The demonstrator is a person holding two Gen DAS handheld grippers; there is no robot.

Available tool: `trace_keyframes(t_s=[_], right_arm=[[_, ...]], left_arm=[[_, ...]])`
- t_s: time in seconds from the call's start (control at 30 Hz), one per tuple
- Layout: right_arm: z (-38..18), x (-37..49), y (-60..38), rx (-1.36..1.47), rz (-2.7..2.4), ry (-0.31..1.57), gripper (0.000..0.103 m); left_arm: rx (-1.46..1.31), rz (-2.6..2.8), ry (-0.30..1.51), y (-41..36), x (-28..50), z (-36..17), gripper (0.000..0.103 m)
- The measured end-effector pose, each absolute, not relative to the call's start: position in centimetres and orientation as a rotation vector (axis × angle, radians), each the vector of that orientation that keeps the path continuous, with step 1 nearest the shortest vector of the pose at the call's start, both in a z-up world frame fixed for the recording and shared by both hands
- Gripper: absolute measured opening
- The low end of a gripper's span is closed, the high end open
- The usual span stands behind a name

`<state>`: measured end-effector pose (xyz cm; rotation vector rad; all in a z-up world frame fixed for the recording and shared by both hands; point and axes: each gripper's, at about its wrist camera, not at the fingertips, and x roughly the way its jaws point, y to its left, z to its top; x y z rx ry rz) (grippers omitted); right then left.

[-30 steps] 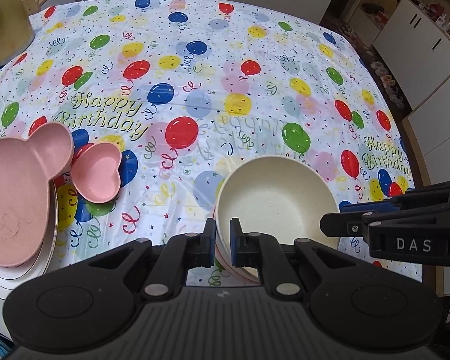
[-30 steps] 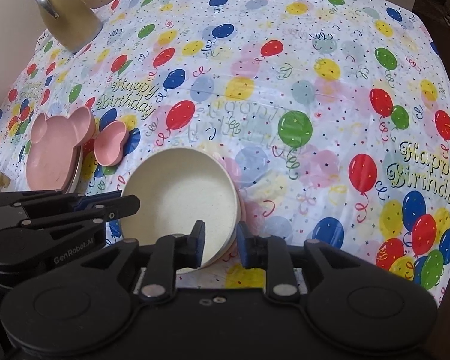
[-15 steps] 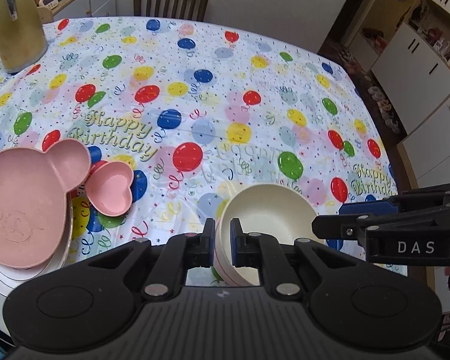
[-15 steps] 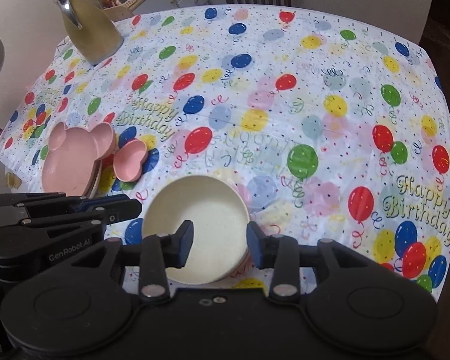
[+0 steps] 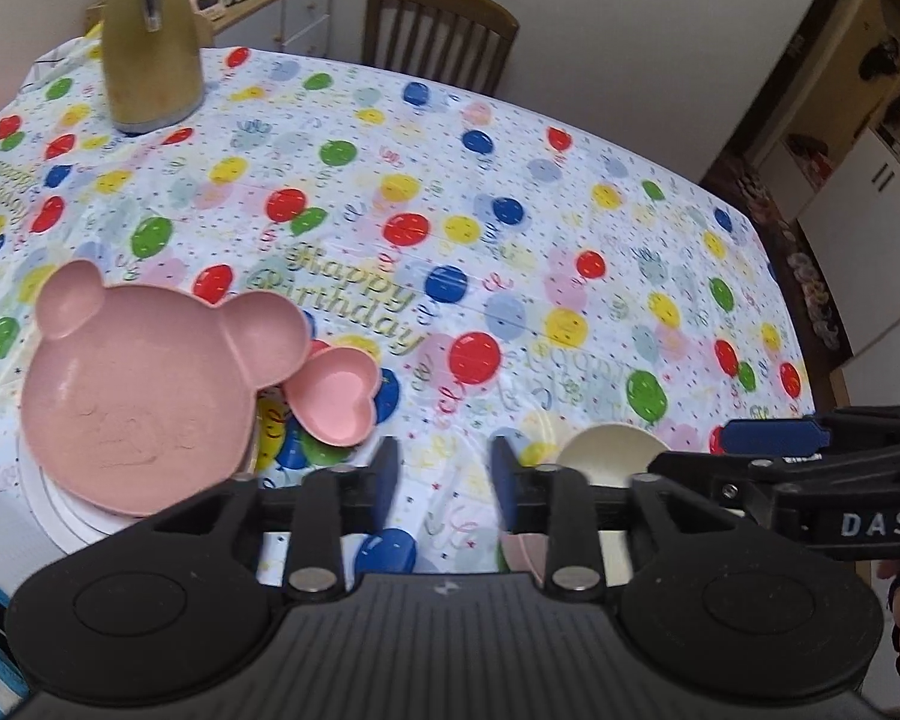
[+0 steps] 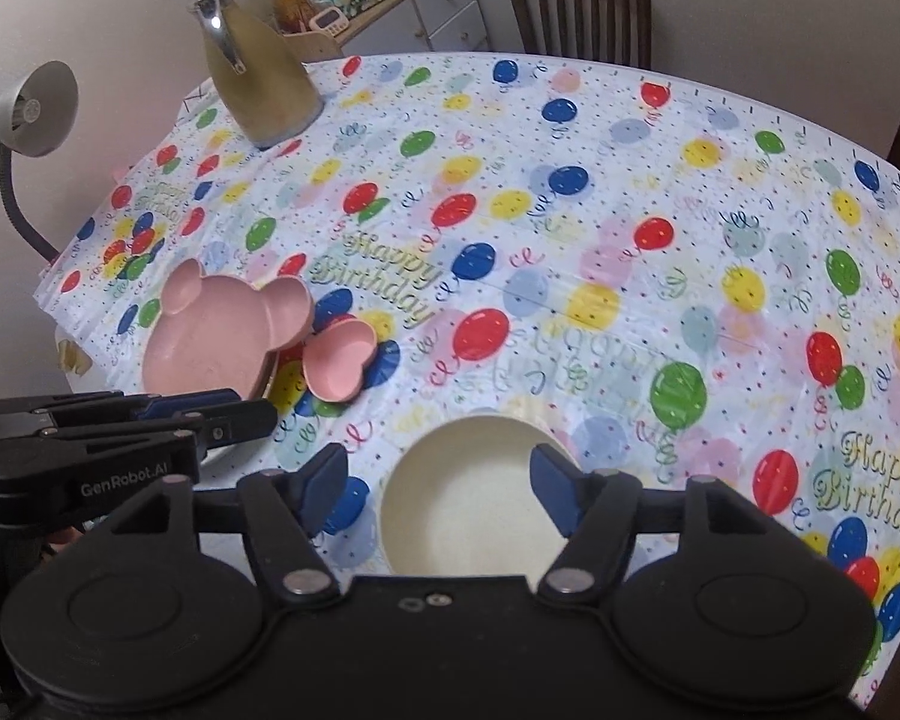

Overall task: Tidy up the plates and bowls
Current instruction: 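Open both grippers to release the cream bowl into the pink bowl, then move both grippers to the rim of the pink heart-shaped dish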

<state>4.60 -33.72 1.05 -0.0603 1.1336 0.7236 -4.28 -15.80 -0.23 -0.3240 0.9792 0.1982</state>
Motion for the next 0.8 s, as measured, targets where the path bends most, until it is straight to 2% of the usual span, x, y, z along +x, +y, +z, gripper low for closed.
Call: trace_keyframes(t_s=[0.07, 0.23, 0.8], right_arm=[[1.1, 4.8, -33.2, -0.054, 0.725, 1.128, 0.079], [0.6, 6.3, -31.6, -0.037, 0.707, 1.148, 0.087], [-3.6, 11.7, -23.8, -0.131, 0.706, 1.264, 0.082]], left_arm=[[-0.334, 0.247, 0.955, -14.8, -4.5, -0.2, 0.073], [-0.411, 0.305, 0.974, -12.1, -4.1, -1.4, 0.074], [-0.668, 0.428, 0.991, -9.2, -3.1, -7.7, 0.074]])
